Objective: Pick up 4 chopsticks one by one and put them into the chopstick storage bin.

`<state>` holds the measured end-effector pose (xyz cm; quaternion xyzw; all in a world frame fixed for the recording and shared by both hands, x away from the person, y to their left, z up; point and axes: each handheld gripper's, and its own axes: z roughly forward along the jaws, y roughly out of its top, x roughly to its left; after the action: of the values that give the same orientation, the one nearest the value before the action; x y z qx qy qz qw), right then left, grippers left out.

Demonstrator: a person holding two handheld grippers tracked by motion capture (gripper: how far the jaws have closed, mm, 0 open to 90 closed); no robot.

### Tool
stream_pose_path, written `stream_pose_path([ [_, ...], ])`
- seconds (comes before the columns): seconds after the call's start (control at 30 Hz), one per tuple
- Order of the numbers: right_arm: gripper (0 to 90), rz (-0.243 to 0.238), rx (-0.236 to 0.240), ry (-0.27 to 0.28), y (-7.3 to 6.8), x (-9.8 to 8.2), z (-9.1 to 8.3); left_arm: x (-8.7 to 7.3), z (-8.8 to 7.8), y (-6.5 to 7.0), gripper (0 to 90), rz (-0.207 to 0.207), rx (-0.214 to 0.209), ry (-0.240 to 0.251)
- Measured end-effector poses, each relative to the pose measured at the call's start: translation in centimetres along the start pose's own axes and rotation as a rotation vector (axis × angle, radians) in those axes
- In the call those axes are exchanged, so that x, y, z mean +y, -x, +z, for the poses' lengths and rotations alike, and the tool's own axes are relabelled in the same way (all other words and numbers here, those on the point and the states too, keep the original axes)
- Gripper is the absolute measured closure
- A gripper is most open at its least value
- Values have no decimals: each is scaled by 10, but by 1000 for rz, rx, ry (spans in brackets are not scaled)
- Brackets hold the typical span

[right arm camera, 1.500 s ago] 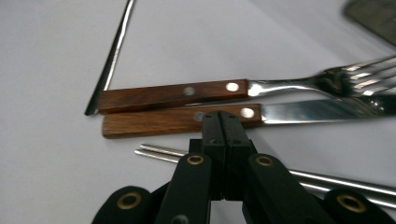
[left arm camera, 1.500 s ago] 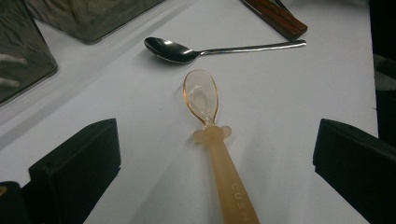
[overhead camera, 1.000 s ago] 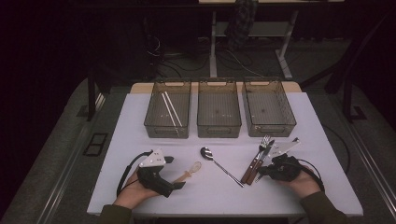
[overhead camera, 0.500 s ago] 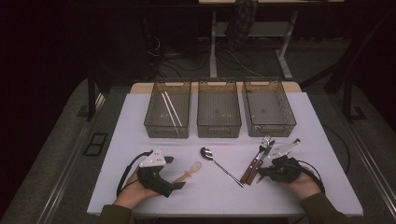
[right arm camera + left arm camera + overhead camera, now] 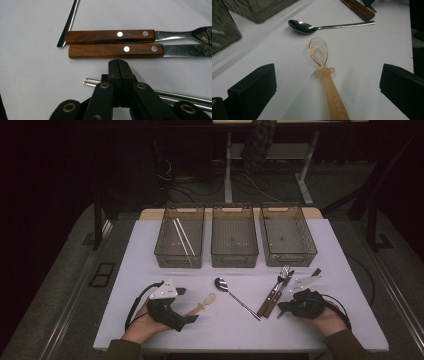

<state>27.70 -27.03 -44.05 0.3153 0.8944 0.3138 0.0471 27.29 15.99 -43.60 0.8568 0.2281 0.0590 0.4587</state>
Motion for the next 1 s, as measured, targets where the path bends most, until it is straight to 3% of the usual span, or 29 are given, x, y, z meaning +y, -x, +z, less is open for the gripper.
stream_pose_path([
  [0.7,897,1,-8,-16,-5,-12,-10,0,1,0,0,-2,-1,-2],
  [1.0,897,15,-12,-7,-5,-26,-22,0,1,0,0,-1,-1,-6],
])
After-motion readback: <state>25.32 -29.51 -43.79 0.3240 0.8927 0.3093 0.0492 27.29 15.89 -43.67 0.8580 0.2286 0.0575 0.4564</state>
